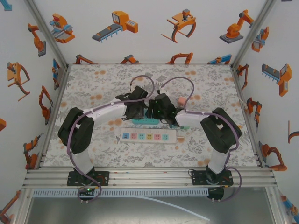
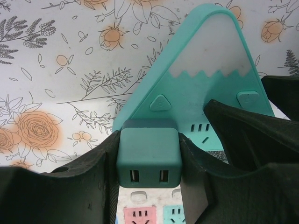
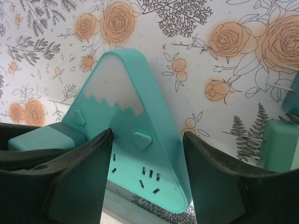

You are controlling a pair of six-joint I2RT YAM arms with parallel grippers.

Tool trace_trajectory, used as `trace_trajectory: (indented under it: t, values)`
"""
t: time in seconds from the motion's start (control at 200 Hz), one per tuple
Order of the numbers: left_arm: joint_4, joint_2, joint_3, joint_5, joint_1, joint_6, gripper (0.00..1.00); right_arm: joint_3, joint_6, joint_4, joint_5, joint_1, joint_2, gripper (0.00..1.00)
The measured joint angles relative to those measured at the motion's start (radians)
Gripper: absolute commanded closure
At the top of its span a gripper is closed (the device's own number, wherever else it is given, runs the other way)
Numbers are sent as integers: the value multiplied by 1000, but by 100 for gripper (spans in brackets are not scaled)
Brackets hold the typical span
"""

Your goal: Pull the plug off the socket

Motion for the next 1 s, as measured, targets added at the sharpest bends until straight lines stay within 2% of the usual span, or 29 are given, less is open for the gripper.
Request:
trace_trajectory:
  t: [0.08,0.155,0.335,0.421,0.486,0.636,0.726,1.001]
  values:
    - [-6,-7,-2,23,18,-5,68,0,0,11,11,6,3,44]
    - [-20,-9,-1,0,18,-4,69,4,-1,14,19,14,8,44]
    - [-82,-3,46,-177,-34,26,75,16,-4,27,44,29,14,44]
    - [-92,-1,50,-209,-43,37,78,18,-4,29,63,29,14,44]
    - [-88,-4,47,-190,-31,39,78,18,-5,27,85,29,14,44]
    - [-20,-55,-37,-11,59,7,81,19,-5,23,106,32,17,45]
    - [-12,-62,-50,36,81,3,81,20,-6,31,103,37,18,44]
    - [-31,-59,-62,64,83,5,82,-92,1,182,-94,-3,3,31]
